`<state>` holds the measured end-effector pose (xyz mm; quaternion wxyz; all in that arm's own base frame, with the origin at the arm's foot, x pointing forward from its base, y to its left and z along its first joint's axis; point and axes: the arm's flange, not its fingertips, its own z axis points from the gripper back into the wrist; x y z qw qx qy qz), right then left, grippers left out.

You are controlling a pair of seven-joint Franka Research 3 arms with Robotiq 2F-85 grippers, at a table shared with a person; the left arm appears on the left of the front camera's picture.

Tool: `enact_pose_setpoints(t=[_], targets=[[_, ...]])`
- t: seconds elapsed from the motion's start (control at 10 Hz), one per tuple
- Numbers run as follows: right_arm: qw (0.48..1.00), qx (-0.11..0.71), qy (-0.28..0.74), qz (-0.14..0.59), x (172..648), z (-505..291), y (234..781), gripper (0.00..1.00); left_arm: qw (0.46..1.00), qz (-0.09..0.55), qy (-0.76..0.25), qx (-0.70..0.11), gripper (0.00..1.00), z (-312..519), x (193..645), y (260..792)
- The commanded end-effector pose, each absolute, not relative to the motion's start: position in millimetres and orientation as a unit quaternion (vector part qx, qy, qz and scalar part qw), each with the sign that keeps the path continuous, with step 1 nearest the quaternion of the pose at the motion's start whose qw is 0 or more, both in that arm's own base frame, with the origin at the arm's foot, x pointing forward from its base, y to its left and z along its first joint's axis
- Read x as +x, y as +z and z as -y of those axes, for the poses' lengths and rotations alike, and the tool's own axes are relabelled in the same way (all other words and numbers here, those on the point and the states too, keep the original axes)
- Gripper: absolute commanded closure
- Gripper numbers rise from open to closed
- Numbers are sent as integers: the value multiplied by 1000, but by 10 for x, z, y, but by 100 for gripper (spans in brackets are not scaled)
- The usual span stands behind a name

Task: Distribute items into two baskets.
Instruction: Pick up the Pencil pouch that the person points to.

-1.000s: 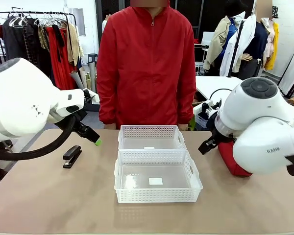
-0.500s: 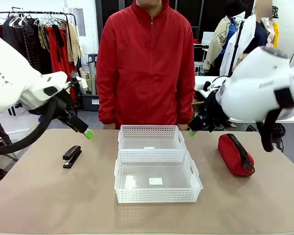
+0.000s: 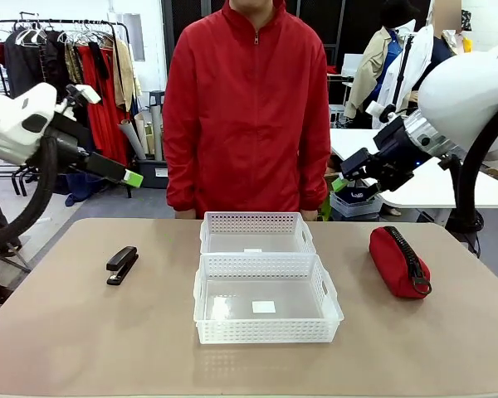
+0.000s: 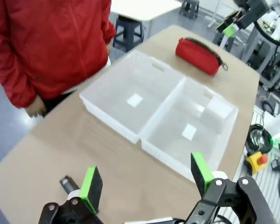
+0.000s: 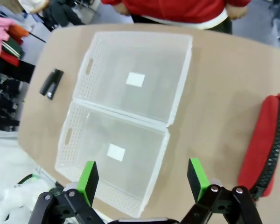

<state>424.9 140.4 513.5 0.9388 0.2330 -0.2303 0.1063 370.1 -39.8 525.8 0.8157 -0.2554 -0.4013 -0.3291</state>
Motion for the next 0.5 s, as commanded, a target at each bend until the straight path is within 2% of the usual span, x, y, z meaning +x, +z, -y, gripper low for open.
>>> enact_pose_setpoints(t=[0.0, 0.3, 0.4], targets=[[941, 235, 106, 221, 4211, -1484, 5133, 0, 830, 375, -331, -248, 0, 464, 3690, 5214], [941, 235, 106, 221, 4211, -1484, 5133, 0, 819, 394, -332, -252, 0, 418, 3698, 5233], [941, 227, 112, 226, 4224, -1472, 5119, 0, 794, 421, -320, -299, 0, 357, 3707, 5300]])
